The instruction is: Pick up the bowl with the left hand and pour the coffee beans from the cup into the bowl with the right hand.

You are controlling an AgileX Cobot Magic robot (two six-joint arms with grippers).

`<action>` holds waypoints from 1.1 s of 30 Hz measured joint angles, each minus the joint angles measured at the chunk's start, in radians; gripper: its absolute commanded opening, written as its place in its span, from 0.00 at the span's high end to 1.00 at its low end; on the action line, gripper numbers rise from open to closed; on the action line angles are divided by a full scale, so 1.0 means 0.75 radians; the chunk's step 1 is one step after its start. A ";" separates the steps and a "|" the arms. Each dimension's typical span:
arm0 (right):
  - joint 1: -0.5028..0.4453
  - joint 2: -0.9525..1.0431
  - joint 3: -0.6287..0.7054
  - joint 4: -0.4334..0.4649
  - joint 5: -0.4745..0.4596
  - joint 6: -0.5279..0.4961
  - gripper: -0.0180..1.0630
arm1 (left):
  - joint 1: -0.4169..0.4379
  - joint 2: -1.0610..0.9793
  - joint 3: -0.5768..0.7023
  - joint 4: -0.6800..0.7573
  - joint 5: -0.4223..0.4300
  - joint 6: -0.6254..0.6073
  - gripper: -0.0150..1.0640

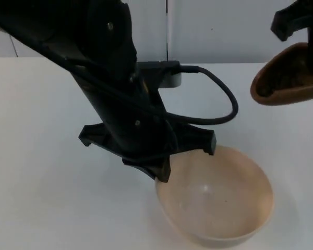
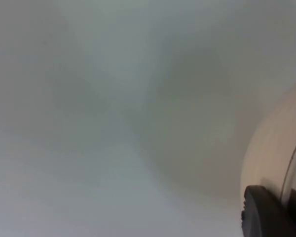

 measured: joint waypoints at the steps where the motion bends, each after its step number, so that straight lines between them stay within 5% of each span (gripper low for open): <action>1: 0.021 0.011 0.000 -0.009 0.003 0.007 0.98 | -0.006 0.000 0.000 0.000 0.000 0.000 0.99; 22: 0.301 0.029 -0.005 -0.340 0.014 0.106 0.98 | -0.009 -0.002 0.000 0.000 -0.003 0.000 0.99; 33: 0.310 0.029 -0.005 -0.392 0.014 0.037 0.98 | -0.009 -0.002 0.000 0.010 -0.006 0.000 0.99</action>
